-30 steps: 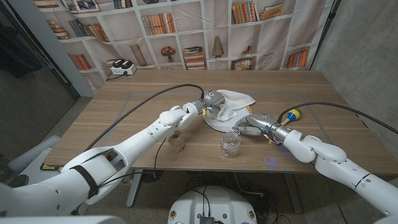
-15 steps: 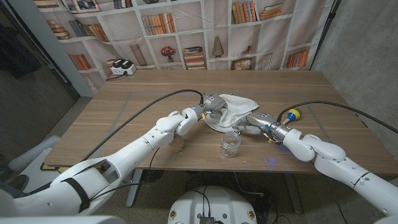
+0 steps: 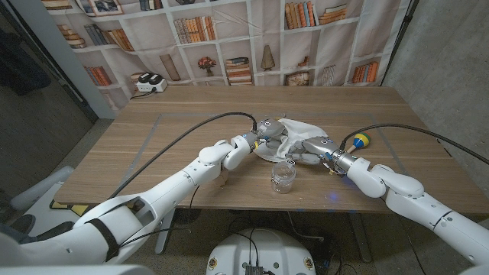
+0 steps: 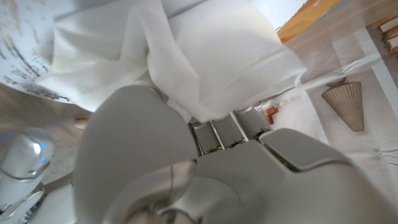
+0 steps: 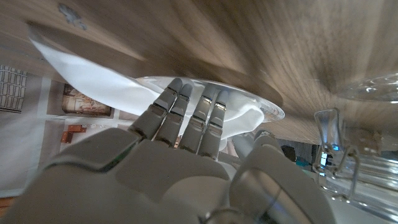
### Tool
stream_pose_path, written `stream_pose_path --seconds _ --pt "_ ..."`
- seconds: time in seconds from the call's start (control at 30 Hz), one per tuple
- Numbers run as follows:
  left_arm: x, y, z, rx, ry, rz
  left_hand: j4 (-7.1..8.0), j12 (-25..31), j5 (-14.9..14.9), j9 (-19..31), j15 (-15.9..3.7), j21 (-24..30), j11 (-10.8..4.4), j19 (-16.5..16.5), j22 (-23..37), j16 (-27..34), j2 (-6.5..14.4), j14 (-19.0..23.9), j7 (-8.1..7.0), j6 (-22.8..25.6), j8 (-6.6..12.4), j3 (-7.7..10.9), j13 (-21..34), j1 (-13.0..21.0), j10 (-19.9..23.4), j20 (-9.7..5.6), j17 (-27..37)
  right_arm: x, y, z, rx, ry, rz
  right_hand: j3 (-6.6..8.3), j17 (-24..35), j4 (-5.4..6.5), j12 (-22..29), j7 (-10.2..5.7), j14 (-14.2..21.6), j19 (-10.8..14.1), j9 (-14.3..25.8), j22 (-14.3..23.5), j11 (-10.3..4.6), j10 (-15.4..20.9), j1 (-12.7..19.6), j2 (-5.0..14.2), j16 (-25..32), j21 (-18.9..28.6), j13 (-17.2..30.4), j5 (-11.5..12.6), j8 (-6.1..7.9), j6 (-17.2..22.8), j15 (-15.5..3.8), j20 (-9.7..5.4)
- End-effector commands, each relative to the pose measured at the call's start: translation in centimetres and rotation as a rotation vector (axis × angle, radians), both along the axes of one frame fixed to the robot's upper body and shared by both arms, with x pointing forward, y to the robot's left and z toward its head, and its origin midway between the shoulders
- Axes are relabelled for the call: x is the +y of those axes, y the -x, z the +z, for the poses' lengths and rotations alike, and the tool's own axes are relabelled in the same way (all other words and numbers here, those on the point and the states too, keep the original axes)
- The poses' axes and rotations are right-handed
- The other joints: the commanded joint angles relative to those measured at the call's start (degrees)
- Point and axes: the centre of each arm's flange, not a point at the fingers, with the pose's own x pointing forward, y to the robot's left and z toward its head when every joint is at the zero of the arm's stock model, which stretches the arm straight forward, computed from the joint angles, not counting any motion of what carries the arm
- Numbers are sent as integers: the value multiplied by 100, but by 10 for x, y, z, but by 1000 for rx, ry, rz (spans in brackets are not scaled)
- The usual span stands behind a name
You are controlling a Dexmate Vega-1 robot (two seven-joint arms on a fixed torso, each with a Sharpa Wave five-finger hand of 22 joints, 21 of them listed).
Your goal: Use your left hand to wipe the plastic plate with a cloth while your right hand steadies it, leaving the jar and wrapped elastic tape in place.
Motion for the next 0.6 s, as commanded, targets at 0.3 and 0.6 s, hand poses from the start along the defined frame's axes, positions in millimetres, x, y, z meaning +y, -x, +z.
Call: stream_pose_path --seconds 0.3,0.6 --pt "-1 -38 6 -32 -65 78 20 35 44 29 -348 47 -45 -13 -2 24 18 -27 153 192 8 49 19 -30 36 -187 16 -7 -2 -2 11 -12 -7 43 16 -7 -24 -28 50 29 20 10 -17 53 -2 16 -11 -16 2 -33 -12 53 -583 -433" --pt "14 -44 19 -49 -33 141 14 38 45 29 -353 53 -30 -18 -3 24 17 -30 145 205 9 60 17 -25 41 -191 12 -9 -5 -1 14 -17 -6 47 16 -5 -29 -27 50 28 20 10 -22 54 -4 16 -12 -17 2 -34 -9 66 -586 -433"
